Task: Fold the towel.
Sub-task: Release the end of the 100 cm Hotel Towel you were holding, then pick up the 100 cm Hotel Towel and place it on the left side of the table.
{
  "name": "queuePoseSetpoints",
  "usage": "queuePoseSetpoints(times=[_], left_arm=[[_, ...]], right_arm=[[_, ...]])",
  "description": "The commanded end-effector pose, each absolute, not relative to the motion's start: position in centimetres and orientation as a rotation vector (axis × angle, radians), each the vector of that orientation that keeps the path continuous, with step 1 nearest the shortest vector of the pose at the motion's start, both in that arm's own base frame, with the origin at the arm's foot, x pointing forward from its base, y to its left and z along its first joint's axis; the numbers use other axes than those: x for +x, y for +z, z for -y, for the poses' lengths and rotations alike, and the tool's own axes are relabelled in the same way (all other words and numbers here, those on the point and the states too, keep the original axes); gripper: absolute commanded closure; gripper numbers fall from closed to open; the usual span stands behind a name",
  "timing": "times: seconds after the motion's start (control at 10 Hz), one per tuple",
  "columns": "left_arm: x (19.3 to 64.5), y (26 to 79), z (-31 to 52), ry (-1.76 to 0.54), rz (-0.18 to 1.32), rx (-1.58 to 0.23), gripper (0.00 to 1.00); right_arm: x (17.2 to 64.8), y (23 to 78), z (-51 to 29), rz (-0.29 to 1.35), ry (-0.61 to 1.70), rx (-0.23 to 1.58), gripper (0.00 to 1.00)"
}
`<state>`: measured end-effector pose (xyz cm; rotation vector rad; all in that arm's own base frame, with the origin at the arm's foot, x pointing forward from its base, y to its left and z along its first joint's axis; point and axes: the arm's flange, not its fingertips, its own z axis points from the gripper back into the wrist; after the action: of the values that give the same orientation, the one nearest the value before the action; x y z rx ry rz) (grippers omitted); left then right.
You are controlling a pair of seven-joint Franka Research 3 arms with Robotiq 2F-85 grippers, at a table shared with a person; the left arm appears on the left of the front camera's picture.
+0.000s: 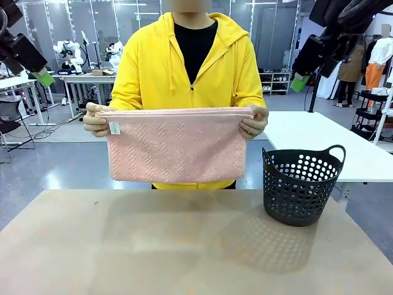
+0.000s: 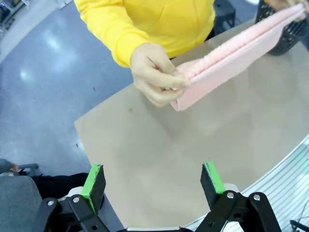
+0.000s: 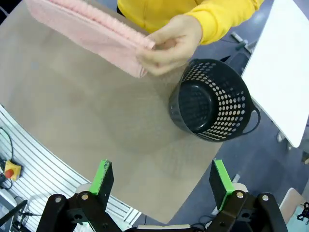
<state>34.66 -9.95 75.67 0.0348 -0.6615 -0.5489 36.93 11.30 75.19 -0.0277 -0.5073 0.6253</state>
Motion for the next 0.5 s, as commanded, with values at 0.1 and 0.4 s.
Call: queuePoseSetpoints(times=[0.1, 0.4], left_arm=[[34.7, 76.13, 9.54, -0.539, 0.649, 0.024, 0.0], [34.7, 76.13, 9.54, -0.539, 0.649, 0.024, 0.0]], right_arm=[[36.57, 76.1, -11.13, 0.507, 0.629, -0.03, 0.0], [36.57, 76.1, -11.13, 0.507, 0.629, -0.03, 0.0]])
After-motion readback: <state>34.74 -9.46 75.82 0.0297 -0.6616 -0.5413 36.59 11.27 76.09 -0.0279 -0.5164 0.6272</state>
